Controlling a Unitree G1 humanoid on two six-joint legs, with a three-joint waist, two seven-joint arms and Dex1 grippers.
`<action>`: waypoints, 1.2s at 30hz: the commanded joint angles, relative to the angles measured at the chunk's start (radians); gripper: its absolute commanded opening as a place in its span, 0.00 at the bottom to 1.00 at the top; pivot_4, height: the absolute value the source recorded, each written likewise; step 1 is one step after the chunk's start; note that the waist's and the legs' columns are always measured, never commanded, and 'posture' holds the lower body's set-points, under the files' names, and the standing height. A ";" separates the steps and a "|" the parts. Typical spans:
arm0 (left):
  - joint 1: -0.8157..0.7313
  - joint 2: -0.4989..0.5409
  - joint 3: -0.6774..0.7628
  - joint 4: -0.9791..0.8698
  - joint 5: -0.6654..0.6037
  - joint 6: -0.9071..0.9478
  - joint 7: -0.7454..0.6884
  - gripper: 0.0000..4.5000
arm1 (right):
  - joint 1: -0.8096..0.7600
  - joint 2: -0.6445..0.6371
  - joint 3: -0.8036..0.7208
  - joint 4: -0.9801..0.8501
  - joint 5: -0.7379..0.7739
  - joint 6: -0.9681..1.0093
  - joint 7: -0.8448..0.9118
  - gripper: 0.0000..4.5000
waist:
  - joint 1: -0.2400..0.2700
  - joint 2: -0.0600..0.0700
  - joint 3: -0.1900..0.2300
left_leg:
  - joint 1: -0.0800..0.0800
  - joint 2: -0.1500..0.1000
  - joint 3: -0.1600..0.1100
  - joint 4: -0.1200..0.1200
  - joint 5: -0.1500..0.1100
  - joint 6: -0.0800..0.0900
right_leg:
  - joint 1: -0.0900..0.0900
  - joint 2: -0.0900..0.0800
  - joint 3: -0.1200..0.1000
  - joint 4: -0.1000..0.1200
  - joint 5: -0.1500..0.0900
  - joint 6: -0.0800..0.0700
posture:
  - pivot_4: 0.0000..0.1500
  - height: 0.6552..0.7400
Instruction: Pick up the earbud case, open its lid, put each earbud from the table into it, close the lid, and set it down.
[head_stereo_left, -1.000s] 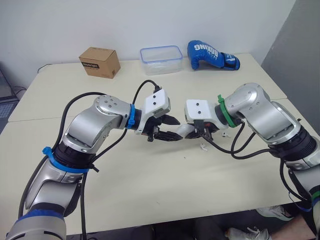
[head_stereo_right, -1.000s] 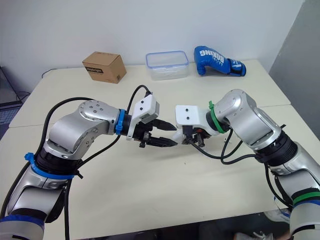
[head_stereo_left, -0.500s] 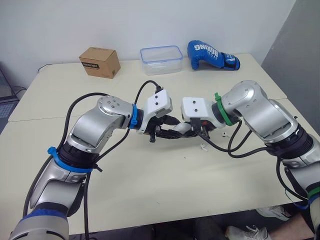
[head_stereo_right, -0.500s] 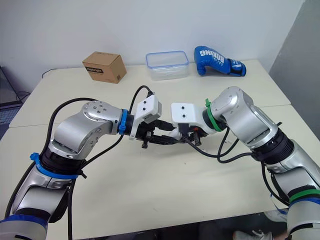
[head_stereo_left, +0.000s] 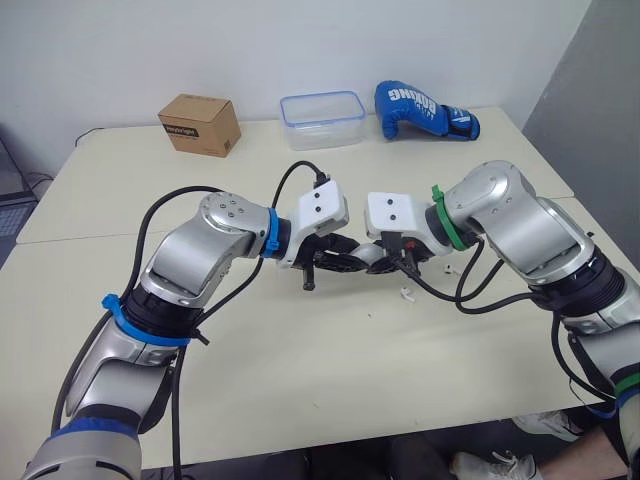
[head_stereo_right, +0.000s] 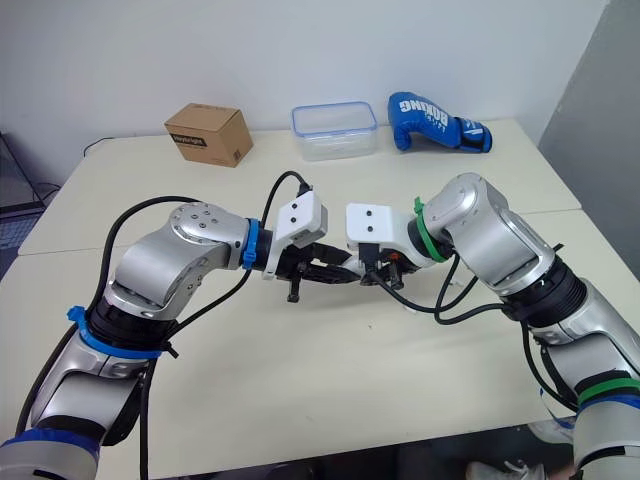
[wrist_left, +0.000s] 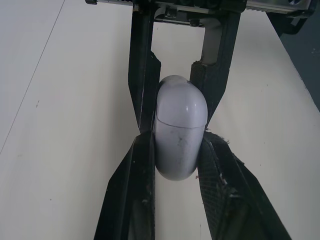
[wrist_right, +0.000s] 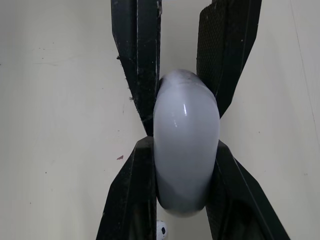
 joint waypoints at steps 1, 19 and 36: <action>-0.001 -0.012 0.007 -0.012 -0.008 -0.008 -0.004 0.18 | -0.024 0.011 -0.017 -0.035 -0.008 -0.022 -0.006 0.35 | 0.000 0.000 0.000 | 0.000 0.000 0.000 0.000 0.000 0.000 | 0.000 0.000 0.000 0.000 0.000 0.000 | 1.00 1.00; 0.217 0.020 0.317 -0.077 -0.180 -0.084 0.016 0.18 | 0.161 -0.019 -0.377 -0.027 0.283 0.058 0.001 0.88 | 0.001 0.000 0.000 | 0.000 0.000 0.000 0.000 0.000 0.000 | 0.000 0.000 0.000 0.000 0.000 0.000 | 1.00 1.00; 0.367 -0.060 0.425 -0.078 -0.334 -0.198 0.029 0.18 | 0.305 0.191 -0.628 -0.074 0.578 0.199 -0.311 0.88 | 0.003 0.000 0.000 | 0.000 0.000 0.000 0.000 0.000 0.000 | 0.000 0.000 0.000 0.000 0.000 -0.001 | 1.00 1.00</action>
